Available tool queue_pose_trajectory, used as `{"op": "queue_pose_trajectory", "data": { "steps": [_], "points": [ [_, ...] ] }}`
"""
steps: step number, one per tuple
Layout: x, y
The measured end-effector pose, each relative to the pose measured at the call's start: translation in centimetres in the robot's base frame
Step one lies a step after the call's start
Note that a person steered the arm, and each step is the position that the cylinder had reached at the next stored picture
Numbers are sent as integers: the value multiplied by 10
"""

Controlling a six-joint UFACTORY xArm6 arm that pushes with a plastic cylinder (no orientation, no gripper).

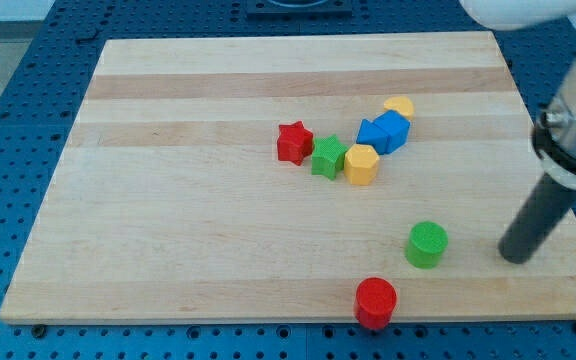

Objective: Move your arm towards the red circle

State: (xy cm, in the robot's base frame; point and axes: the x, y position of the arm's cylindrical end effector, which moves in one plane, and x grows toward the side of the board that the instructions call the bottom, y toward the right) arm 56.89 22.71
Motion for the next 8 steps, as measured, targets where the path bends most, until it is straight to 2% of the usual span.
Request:
{"op": "queue_pose_trajectory", "data": {
  "steps": [2, 3, 7, 8],
  "points": [
    [49, 15],
    [50, 10],
    [50, -88],
    [50, -129]
  ]
}}
